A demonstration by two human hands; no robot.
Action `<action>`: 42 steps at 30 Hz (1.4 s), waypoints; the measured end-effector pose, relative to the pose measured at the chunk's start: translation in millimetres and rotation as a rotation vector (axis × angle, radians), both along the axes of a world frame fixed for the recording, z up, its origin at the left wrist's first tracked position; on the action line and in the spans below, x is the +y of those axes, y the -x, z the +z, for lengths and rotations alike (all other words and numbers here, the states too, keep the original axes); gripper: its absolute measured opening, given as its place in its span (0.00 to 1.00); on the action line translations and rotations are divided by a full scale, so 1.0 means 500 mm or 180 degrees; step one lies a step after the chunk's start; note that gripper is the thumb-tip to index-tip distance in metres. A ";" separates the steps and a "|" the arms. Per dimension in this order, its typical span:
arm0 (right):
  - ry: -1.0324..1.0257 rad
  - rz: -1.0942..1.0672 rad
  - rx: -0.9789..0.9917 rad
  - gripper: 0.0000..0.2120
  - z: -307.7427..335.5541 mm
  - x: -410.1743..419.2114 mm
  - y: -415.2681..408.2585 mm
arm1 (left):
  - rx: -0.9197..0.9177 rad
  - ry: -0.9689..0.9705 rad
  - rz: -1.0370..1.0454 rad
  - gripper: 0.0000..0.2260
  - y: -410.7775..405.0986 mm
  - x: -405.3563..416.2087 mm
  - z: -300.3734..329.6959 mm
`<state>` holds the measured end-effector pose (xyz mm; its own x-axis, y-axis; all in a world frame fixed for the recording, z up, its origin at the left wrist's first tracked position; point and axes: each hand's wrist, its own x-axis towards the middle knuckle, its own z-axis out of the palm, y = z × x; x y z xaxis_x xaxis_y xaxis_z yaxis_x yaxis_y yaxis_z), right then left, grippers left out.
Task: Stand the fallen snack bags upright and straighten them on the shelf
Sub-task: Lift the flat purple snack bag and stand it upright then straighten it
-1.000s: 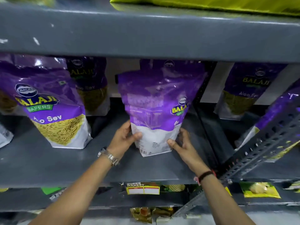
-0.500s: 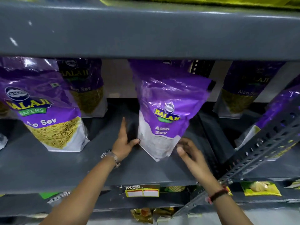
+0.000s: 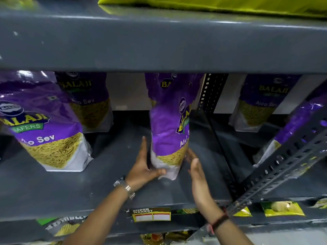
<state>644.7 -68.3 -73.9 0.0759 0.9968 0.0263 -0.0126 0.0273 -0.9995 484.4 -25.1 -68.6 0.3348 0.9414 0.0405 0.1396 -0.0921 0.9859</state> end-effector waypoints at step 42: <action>0.0376 -0.0060 -0.2260 0.34 -0.057 -0.018 -0.114 | 0.1554 -0.0056 0.0628 0.30 -0.031 -0.048 -0.060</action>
